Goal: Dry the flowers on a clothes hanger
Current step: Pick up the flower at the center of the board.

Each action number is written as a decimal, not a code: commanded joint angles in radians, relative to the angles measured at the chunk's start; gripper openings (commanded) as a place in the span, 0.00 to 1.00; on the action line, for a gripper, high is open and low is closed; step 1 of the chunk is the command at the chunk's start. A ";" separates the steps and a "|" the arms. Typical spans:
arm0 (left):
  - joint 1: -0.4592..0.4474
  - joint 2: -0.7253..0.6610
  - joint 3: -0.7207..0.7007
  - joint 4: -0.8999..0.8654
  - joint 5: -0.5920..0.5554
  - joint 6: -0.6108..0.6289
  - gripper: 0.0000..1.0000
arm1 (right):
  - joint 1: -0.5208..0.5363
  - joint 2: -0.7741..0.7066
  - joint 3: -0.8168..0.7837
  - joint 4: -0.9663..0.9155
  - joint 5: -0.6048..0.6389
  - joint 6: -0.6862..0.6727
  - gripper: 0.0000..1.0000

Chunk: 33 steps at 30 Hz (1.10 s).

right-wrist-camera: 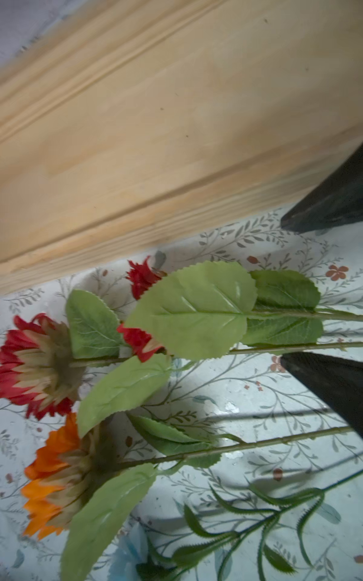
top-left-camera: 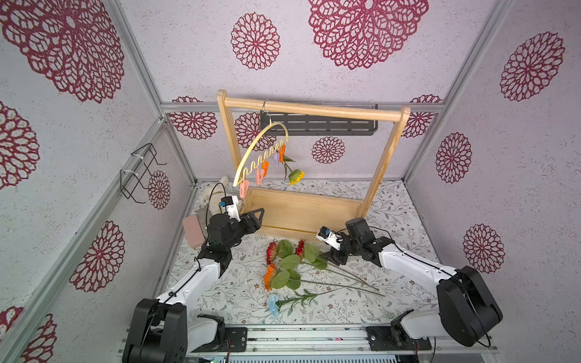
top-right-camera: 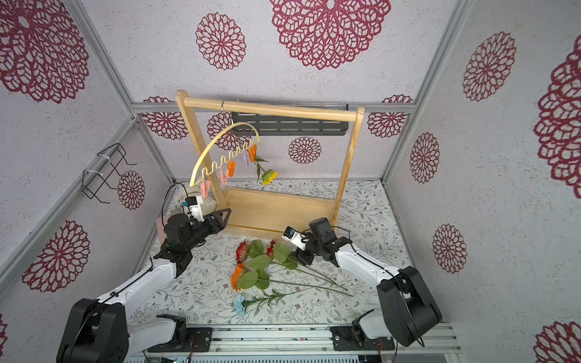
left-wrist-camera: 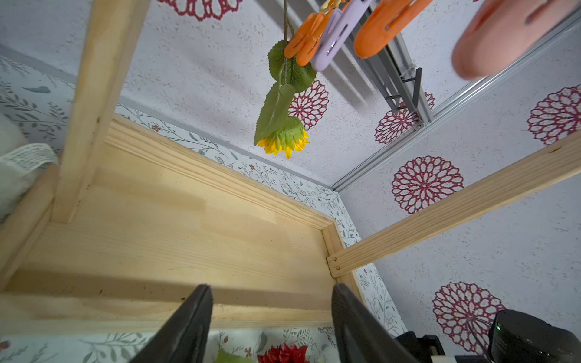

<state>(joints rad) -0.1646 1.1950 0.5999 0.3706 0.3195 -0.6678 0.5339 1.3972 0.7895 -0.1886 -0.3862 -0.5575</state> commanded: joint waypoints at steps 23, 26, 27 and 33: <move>-0.058 -0.152 -0.013 -0.155 0.118 0.626 0.63 | -0.017 0.056 -0.025 -0.290 0.289 -0.126 0.35; -0.076 -0.168 -0.023 -0.159 0.149 0.680 0.63 | -0.017 0.073 -0.022 -0.304 0.279 -0.123 0.33; -0.081 -0.172 -0.024 -0.164 0.158 0.701 0.63 | -0.019 0.075 -0.022 -0.307 0.280 -0.121 0.32; -0.143 -0.198 -0.023 -0.236 0.203 0.878 0.62 | -0.029 0.079 -0.012 -0.329 0.275 -0.117 0.19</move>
<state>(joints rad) -0.2802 1.0122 0.5785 0.1852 0.4717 0.0788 0.5179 1.4792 0.7498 -0.4820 -0.1055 -0.6823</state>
